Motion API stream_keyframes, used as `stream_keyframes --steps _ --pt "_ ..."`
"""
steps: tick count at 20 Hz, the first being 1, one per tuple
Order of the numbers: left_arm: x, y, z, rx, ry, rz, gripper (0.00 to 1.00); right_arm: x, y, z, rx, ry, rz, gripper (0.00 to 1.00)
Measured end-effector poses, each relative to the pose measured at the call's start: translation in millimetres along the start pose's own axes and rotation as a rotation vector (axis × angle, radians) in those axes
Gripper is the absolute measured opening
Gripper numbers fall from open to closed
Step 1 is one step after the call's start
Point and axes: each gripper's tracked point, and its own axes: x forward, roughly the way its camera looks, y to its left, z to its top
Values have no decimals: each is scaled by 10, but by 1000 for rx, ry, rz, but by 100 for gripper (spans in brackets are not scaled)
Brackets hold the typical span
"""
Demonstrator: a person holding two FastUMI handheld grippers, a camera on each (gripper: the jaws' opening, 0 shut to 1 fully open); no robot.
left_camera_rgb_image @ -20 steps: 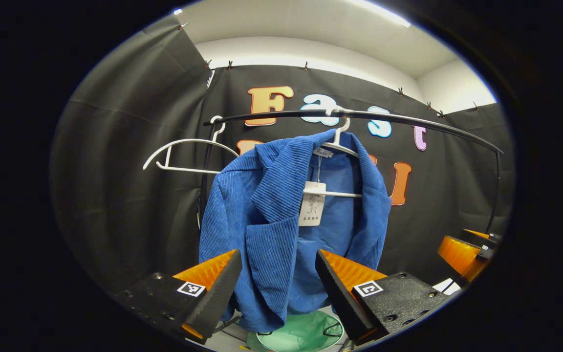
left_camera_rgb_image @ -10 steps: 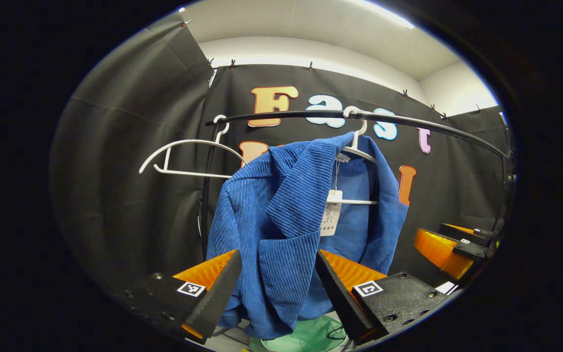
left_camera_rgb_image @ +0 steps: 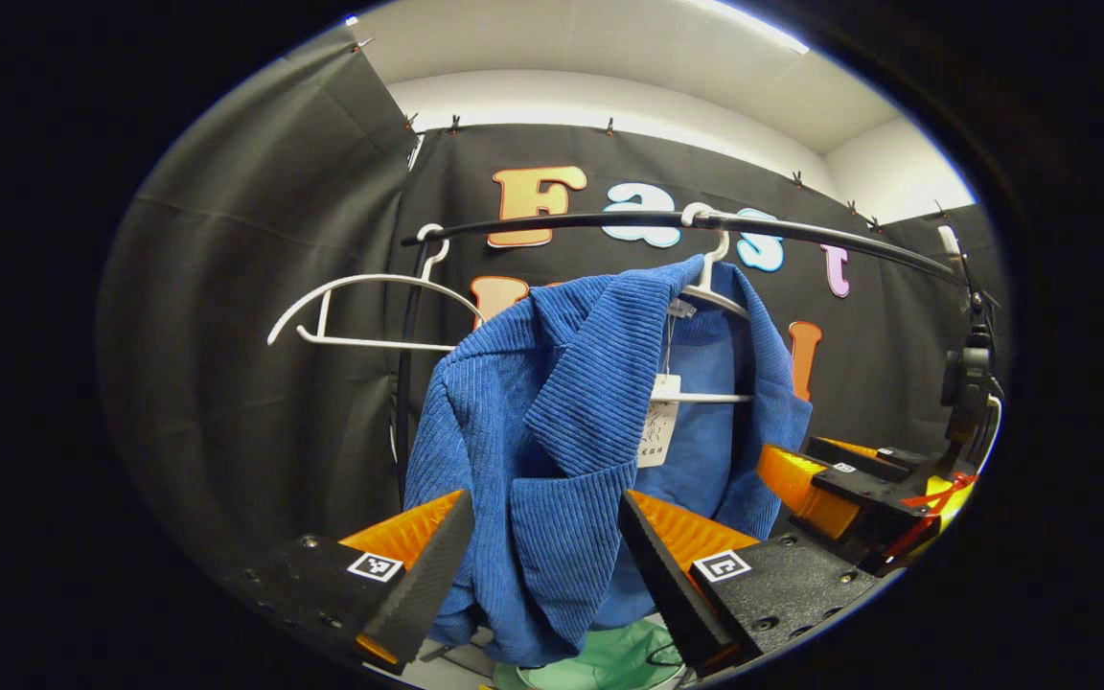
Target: Grasp the clothes on the hanger with both hands and then place them into the laundry hamper below.
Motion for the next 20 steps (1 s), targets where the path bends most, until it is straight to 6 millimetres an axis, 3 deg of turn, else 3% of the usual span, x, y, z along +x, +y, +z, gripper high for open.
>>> stream_keyframes --steps 2,3,4,5,10,12,13,15,19,20 --pt "35 18 -7 -1 4 12 92 129 -11 -27 11 11 -5 67" --pt "51 26 -14 -1 7 18 92 189 -21 -53 18 21 -7 65" --pt "60 30 -22 0 9 22 92 253 -33 -89 28 31 -9 65" --pt "63 27 -19 3 9 25 92 309 -51 -112 38 41 -12 73" --pt "81 20 -29 4 13 34 95 431 -120 -148 99 43 5 42" --pt "108 5 -22 -5 11 24 93 424 -34 -136 128 46 57 5" --pt "128 -16 -19 -13 10 16 92 429 14 -142 144 51 86 12" --pt "164 -32 -29 -18 14 14 93 425 36 -133 181 53 129 13" --pt "210 -68 -37 -3 13 19 67 405 56 -114 260 60 194 13" --pt "231 -79 -36 -3 14 19 67 406 39 -116 266 61 202 13"
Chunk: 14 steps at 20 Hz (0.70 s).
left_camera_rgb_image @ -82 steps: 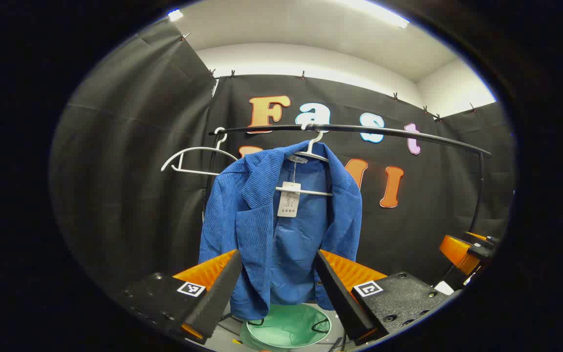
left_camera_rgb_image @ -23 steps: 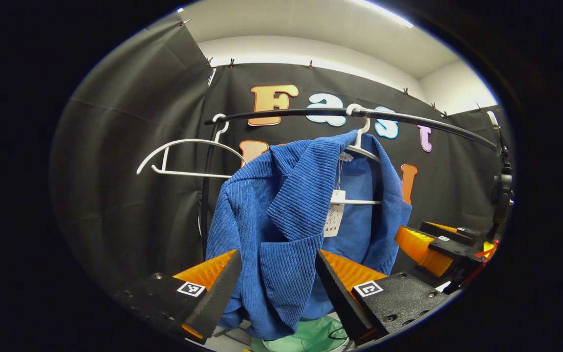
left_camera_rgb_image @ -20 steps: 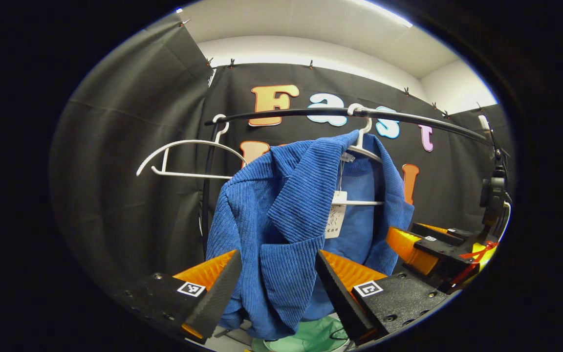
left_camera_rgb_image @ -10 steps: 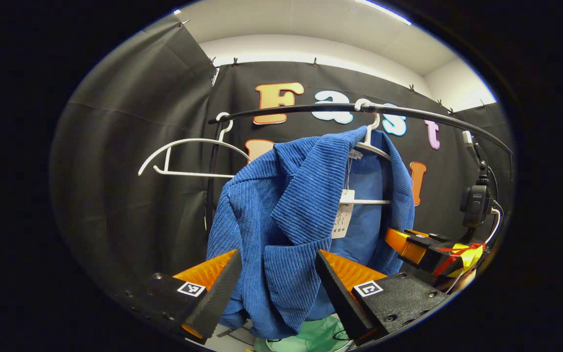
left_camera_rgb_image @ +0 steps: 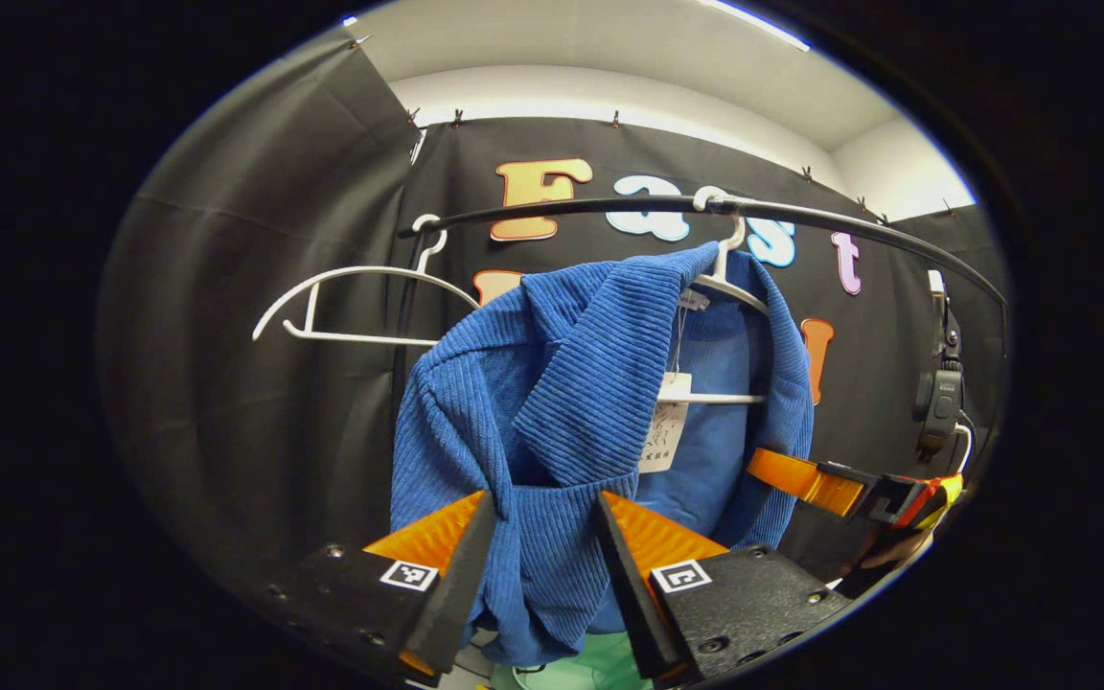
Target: Grasp the clothes on the hanger with both hands and then place them into the laundry hamper below.
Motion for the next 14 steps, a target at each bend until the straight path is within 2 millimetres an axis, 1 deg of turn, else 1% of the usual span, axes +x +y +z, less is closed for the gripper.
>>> stream_keyframes --steps 2,3,4,5,6,7,9,10,11,12,14 --pt "40 -11 -12 -4 4 0 66 -25 -16 26 10 0 20 13" --pt "66 -35 -23 -12 7 -6 60 -30 -19 35 15 0 30 12" --pt "67 -55 -26 -20 15 -9 59 -44 -36 49 22 0 39 12" --pt "63 -70 -25 -25 20 -8 52 -44 -52 64 27 -1 43 12" --pt "78 -85 3 -32 14 -9 62 -51 -81 80 29 -3 44 12" --pt "83 -112 20 -36 9 -11 50 -53 -107 94 31 -4 44 12" --pt "81 -157 -5 -32 28 -5 60 -49 -142 114 38 -7 47 12" --pt "93 -201 3 -33 29 -7 81 -44 -164 128 39 -9 47 12" --pt "99 -231 11 -32 27 -8 83 -30 -184 138 37 -10 47 12" --pt "106 -249 7 -29 28 -4 78 -42 -191 147 36 -12 49 12" --pt "70 -292 0 -32 40 -1 79 -40 -225 181 27 -15 49 12"
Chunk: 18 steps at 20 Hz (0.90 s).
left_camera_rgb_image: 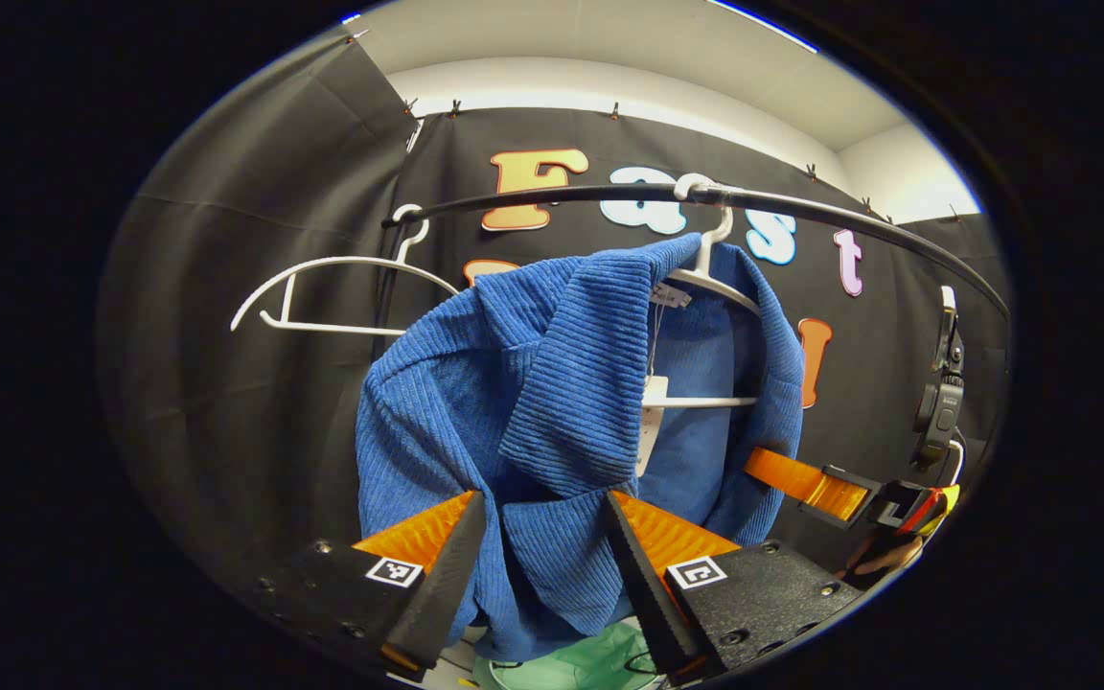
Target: Grasp the clothes on the hanger with both hands and then place them into the laundry hamper below.
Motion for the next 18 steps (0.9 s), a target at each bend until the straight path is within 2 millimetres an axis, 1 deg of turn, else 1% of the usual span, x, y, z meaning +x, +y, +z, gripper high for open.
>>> stream_keyframes --steps 2,3,4,5,6,7,8,9,10,11,14,17,18 --pt "-74 -61 41 -20 -6 -12 79 12 -40 17 -6 -2 -1 12" --pt "-81 -99 71 -32 -15 -24 86 6 -54 25 -7 -2 1 12" --pt "-132 -136 105 -36 -27 -35 92 19 -66 48 -6 -4 0 1" --pt "-132 -169 135 -31 -37 -41 90 33 -78 51 -5 -5 1 12" --pt "-88 -170 119 -17 -35 -39 94 50 -85 64 -4 -7 2 12" --pt "-43 -149 81 -3 -23 -28 94 59 -87 68 -3 -7 4 12" --pt "18 -145 56 3 -17 -20 92 46 -84 78 -4 -8 6 12" --pt "66 -126 23 8 -9 -10 90 30 -85 93 -4 -9 8 1" --pt "98 -107 8 17 -8 -2 87 9 -83 108 -3 -12 13 12" --pt "125 -86 8 27 -13 5 87 -3 -74 119 0 -16 22 12" --pt "185 11 41 42 -44 39 55 -55 -58 223 23 -35 60 12" --pt "182 26 66 22 -41 33 23 -57 -80 317 58 -45 91 12" --pt "166 20 53 18 -25 15 11 -68 -72 347 69 -41 108 12"
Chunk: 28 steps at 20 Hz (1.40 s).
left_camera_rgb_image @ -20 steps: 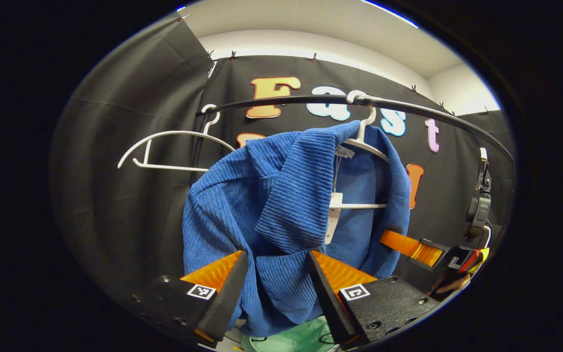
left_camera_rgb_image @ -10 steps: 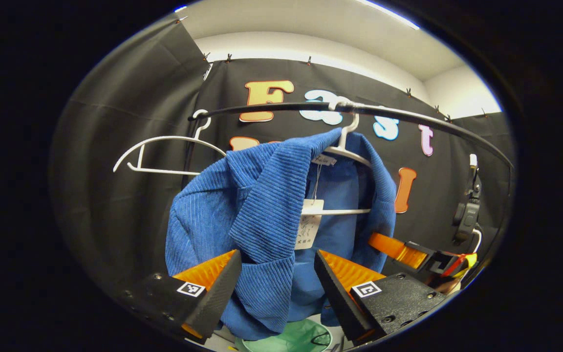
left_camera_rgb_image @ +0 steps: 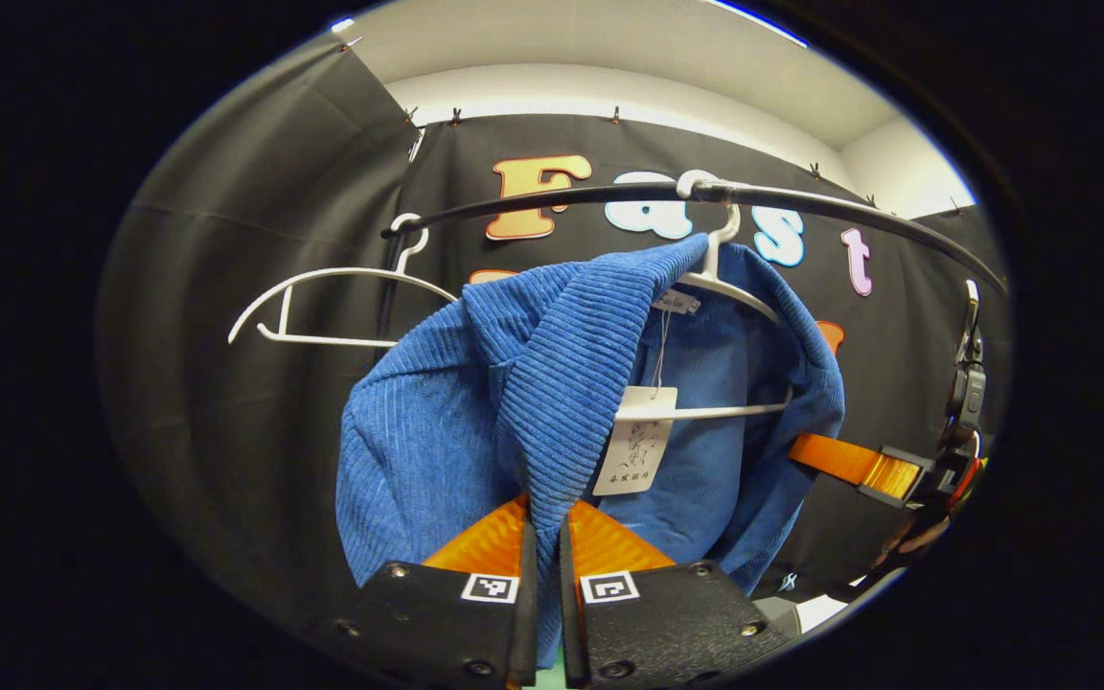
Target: Grasp the clothes on the hanger with both hands and then place them into the laundry hamper below.
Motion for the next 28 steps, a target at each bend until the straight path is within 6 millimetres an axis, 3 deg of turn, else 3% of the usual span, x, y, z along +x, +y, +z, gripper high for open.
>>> stream_keyframes --steps 5,6,14,15,16,17,19,20,28 --pt "-111 -25 113 -27 31 -96 0 -5 -180 176 53 -25 -4 8" --pt "-122 -16 154 -24 27 -102 0 -3 -177 179 69 -27 3 2" --pt "-246 91 423 -85 15 -155 0 -37 -253 347 308 -38 76 2" --pt "-268 113 494 -91 6 -164 0 -43 -271 412 343 -47 82 2" --pt "-283 155 569 -94 -5 -166 0 -73 -286 445 368 -58 88 13" --pt "-297 205 661 -96 -21 -167 0 -56 -295 513 392 -89 99 1" --pt "-323 275 830 -94 -46 -174 0 -79 -254 687 459 -128 135 1" --pt "-336 323 905 -91 -55 -176 0 -34 -258 761 489 -143 150 7" --pt "-292 769 1490 -136 -134 -208 0 81 -301 1249 524 -214 192 7"
